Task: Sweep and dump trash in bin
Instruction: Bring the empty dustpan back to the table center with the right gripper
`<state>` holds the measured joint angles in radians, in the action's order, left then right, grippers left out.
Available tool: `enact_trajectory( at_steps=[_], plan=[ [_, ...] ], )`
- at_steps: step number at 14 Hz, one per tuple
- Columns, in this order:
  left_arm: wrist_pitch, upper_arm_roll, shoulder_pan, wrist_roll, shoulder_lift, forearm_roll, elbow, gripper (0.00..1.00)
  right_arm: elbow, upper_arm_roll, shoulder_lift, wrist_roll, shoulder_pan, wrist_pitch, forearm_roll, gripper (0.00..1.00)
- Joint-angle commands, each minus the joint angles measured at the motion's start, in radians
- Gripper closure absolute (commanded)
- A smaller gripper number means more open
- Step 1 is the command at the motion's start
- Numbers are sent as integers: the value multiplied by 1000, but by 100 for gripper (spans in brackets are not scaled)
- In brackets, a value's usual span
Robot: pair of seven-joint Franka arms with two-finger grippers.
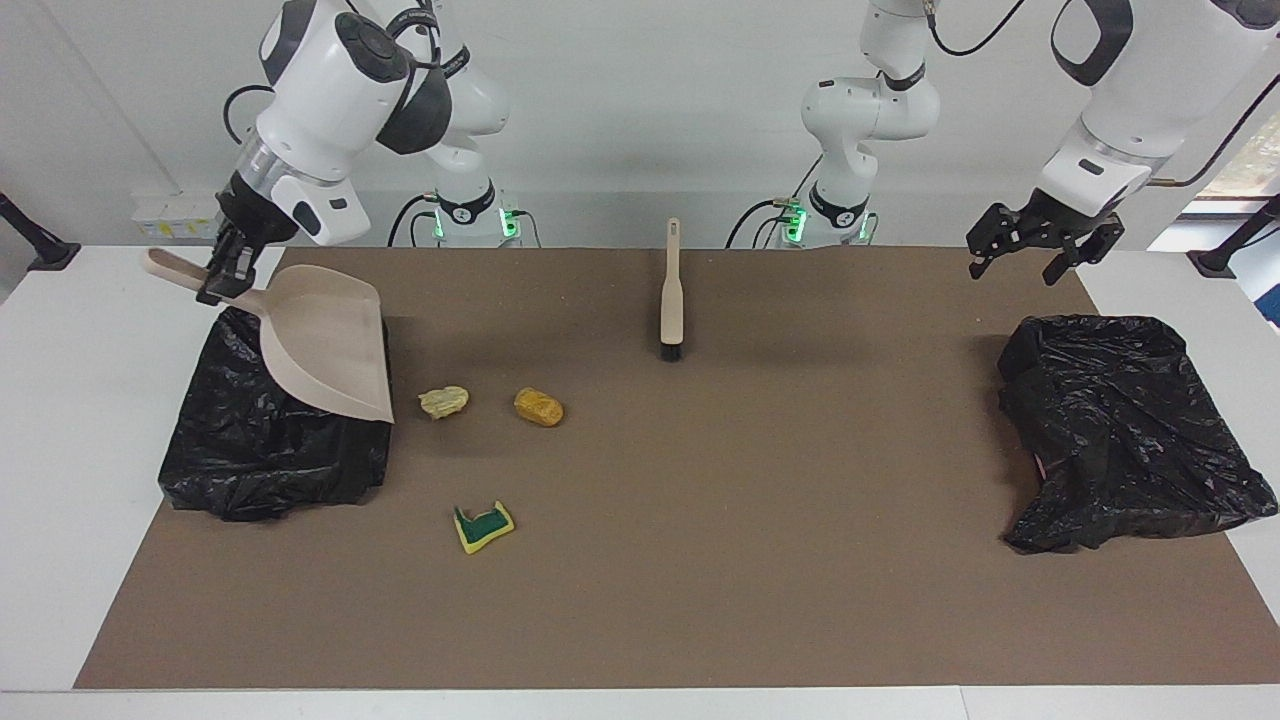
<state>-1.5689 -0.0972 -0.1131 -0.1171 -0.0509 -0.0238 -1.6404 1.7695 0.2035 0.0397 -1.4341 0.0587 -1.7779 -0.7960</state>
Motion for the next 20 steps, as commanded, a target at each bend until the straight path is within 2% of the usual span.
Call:
enact_trajectory(
  at_steps=[1,2,4,6,8,10,12,13,15,17,20],
  plan=[
    [26,-6,10,-10,-21,15,5,0,-174,16,-128,191,-56,121,110,100],
    [15,-6,16,-12,-21,15,5,0,-203,28,-164,281,-92,138,168,100],
    [3,-4,18,-18,-17,15,8,0,-261,33,-237,593,-169,181,227,100],
    [-19,-4,15,-13,-15,15,8,0,-365,37,-341,931,-244,179,325,100],
    [-22,-4,13,-9,-17,13,5,0,-426,36,-407,1183,-272,158,430,100],
    [-25,-4,9,-9,-17,13,4,0,-482,37,-476,1454,-308,118,466,100],
    [-25,-3,1,-10,-17,13,4,0,-629,34,-600,1739,-361,107,564,100],
    [-23,-3,1,-9,-18,13,2,0,-681,37,-657,1840,-384,100,574,100],
    [-23,-3,0,-7,-18,13,1,0,-722,33,-749,1987,-452,62,578,100],
    [-19,5,-2,-10,-23,13,-4,0,-780,40,-826,2099,-476,51,583,100],
    [-17,11,-5,-13,-36,12,-27,0,-792,39,-845,2123,-505,34,646,100]
  ],
)
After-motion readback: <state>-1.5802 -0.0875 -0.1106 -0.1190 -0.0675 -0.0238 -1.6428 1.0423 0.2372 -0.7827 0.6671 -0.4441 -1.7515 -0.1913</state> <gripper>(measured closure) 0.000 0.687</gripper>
